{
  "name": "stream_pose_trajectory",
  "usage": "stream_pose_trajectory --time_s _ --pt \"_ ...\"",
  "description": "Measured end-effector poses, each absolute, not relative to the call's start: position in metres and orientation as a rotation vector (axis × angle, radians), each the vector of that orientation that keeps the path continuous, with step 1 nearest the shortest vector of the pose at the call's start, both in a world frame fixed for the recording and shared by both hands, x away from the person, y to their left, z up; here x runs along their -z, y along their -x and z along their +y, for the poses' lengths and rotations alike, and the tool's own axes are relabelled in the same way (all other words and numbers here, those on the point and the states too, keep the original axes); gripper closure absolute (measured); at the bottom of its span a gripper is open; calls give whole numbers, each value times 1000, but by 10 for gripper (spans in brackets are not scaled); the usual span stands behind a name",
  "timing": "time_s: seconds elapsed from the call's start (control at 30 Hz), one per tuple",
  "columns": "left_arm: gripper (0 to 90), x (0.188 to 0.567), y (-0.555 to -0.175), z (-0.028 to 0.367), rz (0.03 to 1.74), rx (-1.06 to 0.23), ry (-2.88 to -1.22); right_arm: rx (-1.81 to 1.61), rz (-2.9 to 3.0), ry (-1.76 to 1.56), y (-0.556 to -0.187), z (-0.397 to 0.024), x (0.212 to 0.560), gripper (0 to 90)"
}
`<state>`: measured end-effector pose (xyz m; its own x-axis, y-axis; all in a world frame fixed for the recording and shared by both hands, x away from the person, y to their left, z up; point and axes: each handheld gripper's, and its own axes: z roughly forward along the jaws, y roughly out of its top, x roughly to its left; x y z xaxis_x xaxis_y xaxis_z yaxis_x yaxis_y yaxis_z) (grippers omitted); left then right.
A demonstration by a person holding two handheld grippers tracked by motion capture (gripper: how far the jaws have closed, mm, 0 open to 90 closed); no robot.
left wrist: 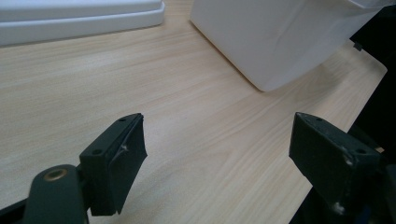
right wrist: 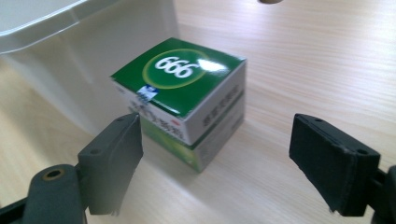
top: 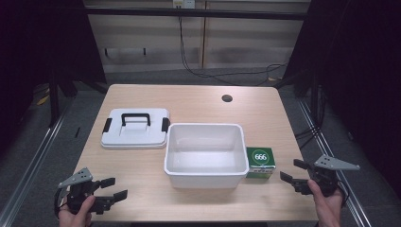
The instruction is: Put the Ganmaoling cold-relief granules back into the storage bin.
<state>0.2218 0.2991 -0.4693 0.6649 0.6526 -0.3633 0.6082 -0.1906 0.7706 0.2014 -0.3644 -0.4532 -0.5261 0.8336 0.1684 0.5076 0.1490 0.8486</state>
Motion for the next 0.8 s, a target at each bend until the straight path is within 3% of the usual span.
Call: stream_pose_trajectory --time_s 0.13,0.47,0.8 --pt "186 469 -222 300 994 -60 -1875 -1340 2097 -1267 -202 -362 453 132" --pt "186 469 -222 300 995 -64 -1876 -1353 2147 -1196 -202 -354 452 135" --pt "186 470 -221 300 995 -60 -1882 -1210 2285 -1128 -212 -344 430 135"
